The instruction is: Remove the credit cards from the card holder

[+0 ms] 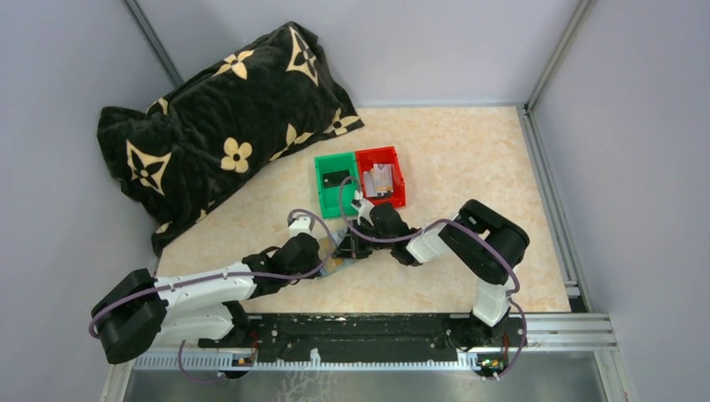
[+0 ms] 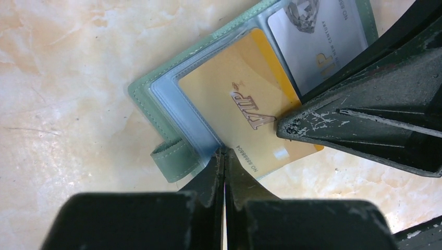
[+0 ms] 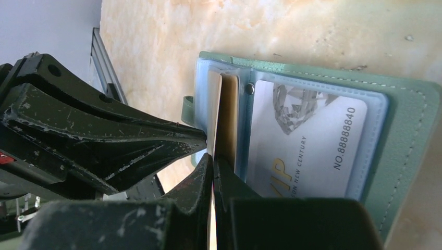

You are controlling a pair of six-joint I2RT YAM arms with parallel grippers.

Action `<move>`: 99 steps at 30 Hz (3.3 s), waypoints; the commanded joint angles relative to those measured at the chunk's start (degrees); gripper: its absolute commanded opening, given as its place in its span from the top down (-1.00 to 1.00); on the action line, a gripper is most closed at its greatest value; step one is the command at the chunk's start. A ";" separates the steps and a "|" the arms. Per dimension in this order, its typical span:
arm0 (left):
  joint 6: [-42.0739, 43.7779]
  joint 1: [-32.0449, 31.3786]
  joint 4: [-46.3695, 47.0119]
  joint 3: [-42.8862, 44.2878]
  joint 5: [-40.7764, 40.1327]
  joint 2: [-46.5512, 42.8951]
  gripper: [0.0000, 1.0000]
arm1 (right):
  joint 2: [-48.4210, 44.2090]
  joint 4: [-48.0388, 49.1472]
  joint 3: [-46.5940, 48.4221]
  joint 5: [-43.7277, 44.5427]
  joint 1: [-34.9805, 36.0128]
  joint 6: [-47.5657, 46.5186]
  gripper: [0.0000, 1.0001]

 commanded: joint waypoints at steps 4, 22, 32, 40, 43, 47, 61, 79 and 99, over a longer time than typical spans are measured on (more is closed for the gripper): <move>0.99 0.29 -5.55 0.05 -1.15 5.47 1.00 | -3.84 1.48 -2.18 -1.18 -1.99 -0.72 0.76; 0.95 0.48 -5.71 -0.10 -0.71 5.38 1.00 | -4.73 2.29 -3.21 -1.45 -3.49 -0.28 1.00; 1.08 0.53 -5.78 0.20 -0.44 6.02 1.00 | -6.28 2.78 -4.74 -1.49 -5.87 0.03 1.00; 1.04 0.55 -6.11 0.21 -0.51 5.12 1.00 | -9.75 -0.89 -5.44 -1.23 -8.25 -2.13 1.00; 0.83 0.56 -7.15 0.22 -1.06 2.33 0.69 | -13.50 -2.57 -6.37 -0.54 -9.03 -2.74 1.00; 1.71 0.55 -9.63 1.84 -1.97 -4.16 -0.25 | -18.97 -6.92 -7.35 0.80 -9.62 -4.43 1.00; 9.25 0.73 10.33 -2.84 9.01 -24.52 -0.46 | -32.57 -16.77 -3.87 1.25 -12.38 -5.06 1.00; 10.48 0.86 1.65 -0.88 6.24 -26.05 -0.46 | -10.01 -36.35 29.60 12.35 -28.07 -19.48 1.00; 10.94 1.05 0.38 -1.18 4.96 -24.89 -0.49 | -1.20 -34.47 31.29 13.49 -27.62 -20.76 0.03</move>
